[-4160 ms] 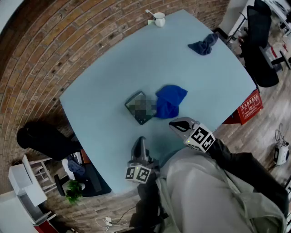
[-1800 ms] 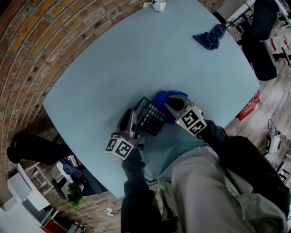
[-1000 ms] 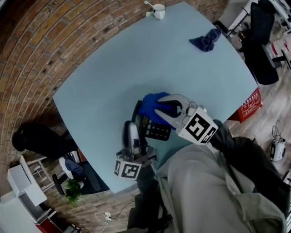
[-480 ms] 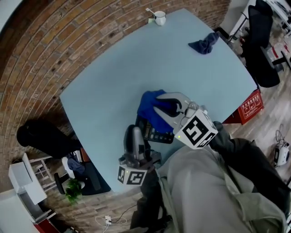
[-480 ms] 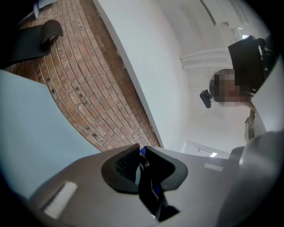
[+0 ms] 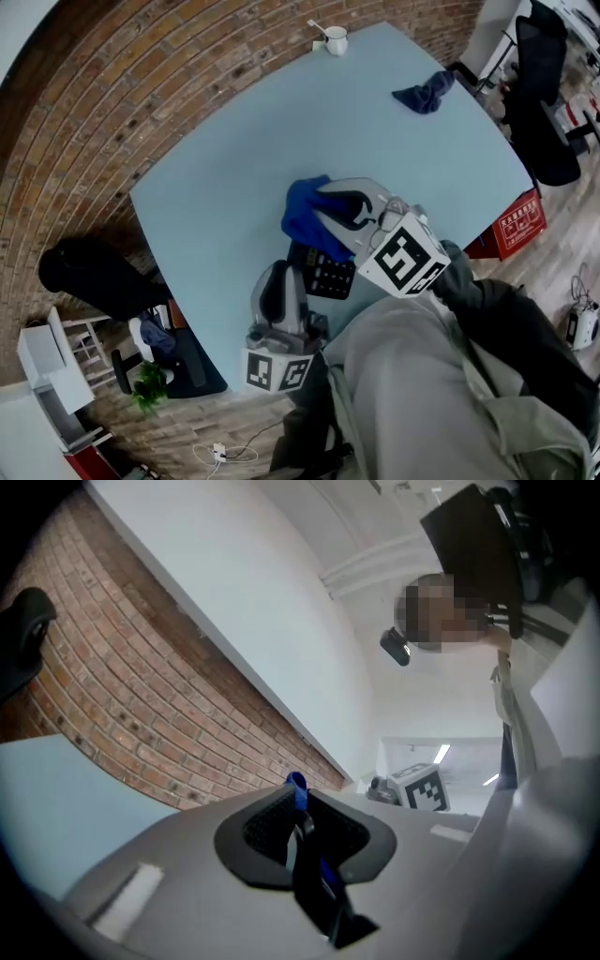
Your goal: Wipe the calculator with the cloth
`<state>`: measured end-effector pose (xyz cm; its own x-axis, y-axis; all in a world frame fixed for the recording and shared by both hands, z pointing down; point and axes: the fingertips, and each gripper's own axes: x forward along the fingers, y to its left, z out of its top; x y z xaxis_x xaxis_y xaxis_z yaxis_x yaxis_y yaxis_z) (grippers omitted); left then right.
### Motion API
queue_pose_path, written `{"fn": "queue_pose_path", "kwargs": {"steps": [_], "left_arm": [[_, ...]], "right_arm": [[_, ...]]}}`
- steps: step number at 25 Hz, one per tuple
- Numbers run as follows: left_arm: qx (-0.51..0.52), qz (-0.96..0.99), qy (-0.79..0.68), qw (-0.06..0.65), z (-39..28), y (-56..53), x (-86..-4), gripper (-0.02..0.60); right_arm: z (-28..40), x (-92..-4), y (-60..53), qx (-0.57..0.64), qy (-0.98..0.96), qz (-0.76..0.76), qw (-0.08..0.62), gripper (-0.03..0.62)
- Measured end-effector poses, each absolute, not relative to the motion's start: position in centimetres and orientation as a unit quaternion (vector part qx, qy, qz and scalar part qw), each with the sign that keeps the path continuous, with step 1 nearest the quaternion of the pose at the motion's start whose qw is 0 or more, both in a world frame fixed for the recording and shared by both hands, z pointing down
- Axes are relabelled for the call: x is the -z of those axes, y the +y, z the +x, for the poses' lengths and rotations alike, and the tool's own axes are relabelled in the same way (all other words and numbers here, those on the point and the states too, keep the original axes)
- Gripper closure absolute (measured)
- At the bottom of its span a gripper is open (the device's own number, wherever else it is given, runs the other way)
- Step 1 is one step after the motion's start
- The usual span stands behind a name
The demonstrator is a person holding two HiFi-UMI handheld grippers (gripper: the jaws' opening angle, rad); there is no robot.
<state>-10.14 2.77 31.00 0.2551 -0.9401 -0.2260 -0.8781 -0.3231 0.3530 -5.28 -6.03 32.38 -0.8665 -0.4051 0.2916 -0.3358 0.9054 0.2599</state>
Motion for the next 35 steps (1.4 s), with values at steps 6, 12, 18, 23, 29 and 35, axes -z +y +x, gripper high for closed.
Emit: {"fn": "queue_pose_path", "kwargs": {"steps": [6,12,18,23,29,35], "left_arm": [[0.098,0.797,-0.595,-0.026,-9.2,3.1,-29.7,0.538],[0.262,0.768,-0.584,0.029,-11.7,4.3,-28.4,0.537],[0.343,0.765,-0.543,0.048,-14.1,4.8,-28.4,0.538],[0.422,0.735,-0.520,0.105,-14.1,3.9,-29.4,0.537],[0.504,0.661,-0.533,0.158,-17.6,4.2,-30.5,0.538],[0.499,0.655,-0.543,0.164,-16.3,2.4,-30.5,0.537]], "right_arm": [[-6.7,-29.9,0.2,0.174,-0.961,0.100,0.192,0.539],[-4.2,-34.7,-5.8,0.024,-0.971,0.150,0.185,0.539],[-3.1,-38.3,-2.8,-0.131,-0.971,0.068,0.186,0.539],[-5.4,-32.4,-5.2,-0.061,-0.988,0.097,0.105,0.539],[-1.6,-34.5,-2.0,-0.082,-0.986,0.084,0.121,0.539],[-5.8,-31.1,5.4,0.200,-0.963,0.033,0.179,0.539]]}}
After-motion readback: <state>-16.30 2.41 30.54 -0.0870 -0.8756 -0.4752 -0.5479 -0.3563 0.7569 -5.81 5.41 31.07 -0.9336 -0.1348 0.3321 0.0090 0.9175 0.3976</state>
